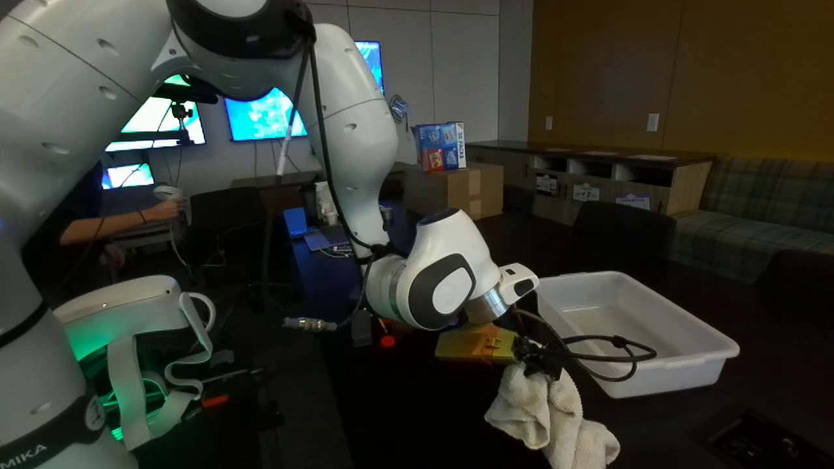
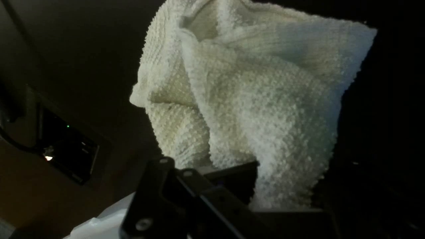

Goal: Use the white towel to push the objects to the left, then put the towel in the bowl

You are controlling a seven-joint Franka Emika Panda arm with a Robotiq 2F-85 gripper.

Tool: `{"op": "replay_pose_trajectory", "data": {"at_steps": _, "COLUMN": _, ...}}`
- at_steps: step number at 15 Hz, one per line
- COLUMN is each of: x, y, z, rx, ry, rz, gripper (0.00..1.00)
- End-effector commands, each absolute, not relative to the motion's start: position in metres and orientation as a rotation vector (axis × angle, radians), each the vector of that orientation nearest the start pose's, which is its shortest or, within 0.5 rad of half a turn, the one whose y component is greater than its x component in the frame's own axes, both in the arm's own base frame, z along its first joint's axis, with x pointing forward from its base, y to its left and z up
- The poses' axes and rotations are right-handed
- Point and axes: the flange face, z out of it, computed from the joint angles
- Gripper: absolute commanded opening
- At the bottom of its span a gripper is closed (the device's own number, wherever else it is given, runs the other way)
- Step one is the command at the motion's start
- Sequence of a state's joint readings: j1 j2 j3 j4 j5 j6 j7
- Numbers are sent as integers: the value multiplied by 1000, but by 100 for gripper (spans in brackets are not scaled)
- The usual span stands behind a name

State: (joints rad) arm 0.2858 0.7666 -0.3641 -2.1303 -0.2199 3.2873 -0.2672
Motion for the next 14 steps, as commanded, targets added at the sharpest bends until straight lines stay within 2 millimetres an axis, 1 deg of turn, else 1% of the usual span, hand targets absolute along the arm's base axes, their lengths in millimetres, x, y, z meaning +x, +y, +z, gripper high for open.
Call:
{"op": "replay_pose_trajectory", "data": {"at_steps": 1, "x": 611, "y": -37, "z": 72, "rx": -3309, "ry": -933, "rz": -588, "gripper": 11}}
{"op": "replay_pose_trajectory", "data": {"at_steps": 3, "x": 617, "y": -48, "z": 54, "rx": -3346, "ry": -898, "rz": -525, "gripper": 11}}
{"op": "replay_pose_trajectory", "data": {"at_steps": 4, "x": 622, "y": -50, "z": 43, "rx": -3362, "ry": -886, "rz": -503, "gripper": 11}}
{"op": "replay_pose_trajectory", "data": {"at_steps": 6, "x": 630, "y": -49, "z": 27, "rx": -3391, "ry": -812, "rz": -454, "gripper": 11}}
{"op": "replay_pose_trajectory", "data": {"at_steps": 9, "x": 650, "y": -36, "z": 18, "rx": -3418, "ry": -625, "rz": -437, "gripper": 11}}
{"op": "replay_pose_trajectory", "data": {"at_steps": 13, "x": 691, "y": -8, "z": 21, "rx": -3427, "ry": -367, "rz": -458, "gripper": 10}}
{"op": "replay_pose_trajectory", "data": {"at_steps": 14, "x": 699, "y": 0, "z": 21, "rx": -3427, "ry": -317, "rz": -453, "gripper": 11}}
